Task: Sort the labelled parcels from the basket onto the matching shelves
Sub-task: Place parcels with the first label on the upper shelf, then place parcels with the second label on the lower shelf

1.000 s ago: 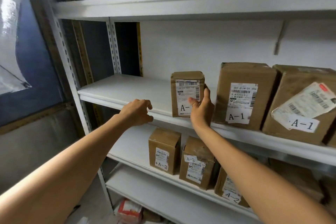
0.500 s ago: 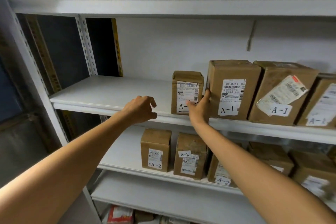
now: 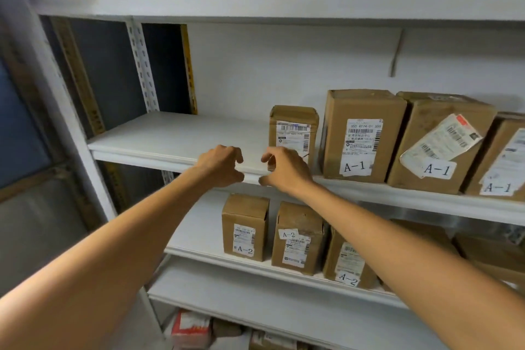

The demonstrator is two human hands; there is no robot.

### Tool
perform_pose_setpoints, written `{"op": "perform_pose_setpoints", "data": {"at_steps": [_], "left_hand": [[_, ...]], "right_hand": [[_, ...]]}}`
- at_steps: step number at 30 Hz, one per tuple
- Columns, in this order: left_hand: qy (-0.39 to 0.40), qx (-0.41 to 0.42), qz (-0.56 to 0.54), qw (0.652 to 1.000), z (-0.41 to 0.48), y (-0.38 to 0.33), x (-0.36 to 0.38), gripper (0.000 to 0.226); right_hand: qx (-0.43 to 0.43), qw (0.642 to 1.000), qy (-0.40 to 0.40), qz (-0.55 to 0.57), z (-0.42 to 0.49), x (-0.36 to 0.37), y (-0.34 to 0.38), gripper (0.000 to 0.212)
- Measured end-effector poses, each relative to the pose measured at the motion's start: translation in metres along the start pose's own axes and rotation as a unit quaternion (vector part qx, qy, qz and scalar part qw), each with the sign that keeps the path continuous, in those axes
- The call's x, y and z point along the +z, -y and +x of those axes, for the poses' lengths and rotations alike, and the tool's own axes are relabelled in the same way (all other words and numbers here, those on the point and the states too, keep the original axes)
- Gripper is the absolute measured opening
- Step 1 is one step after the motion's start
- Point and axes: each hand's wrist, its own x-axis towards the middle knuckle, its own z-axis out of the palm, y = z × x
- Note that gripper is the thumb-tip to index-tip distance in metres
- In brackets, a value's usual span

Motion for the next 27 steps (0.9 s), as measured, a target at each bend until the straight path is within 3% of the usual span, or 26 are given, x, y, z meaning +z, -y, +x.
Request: {"op": "perform_pose_setpoints", "data": {"at_steps": [7, 14, 20, 27], "left_hand": [[-0.019, -0.141, 0.069, 0.987, -0.058, 0.036, -0.017, 0.039], [-0.050, -0.338, 0.079, 0.936, -0.165, 0.030, -0.007, 0.030], [-0.043, -0.532, 0.068, 0.843, -0.303, 0.000, 0.004, 0.036], [-0.071, -0.716, 0.063, 0.691, -0.487, -0.102, 0.000, 0.042]], "right_hand": [[-0.163, 0.975, 0.152, -0.005, 0.007, 0.044, 0.045, 0.060], [-0.329, 0.910, 0.252, 0.030, -0.029, 0.076, 0.094, 0.064], [-0.480, 0.813, 0.320, 0.076, -0.111, 0.100, 0.151, 0.068], [-0.649, 0.648, 0.389, 0.091, -0.272, 0.085, 0.216, 0.074]]}}
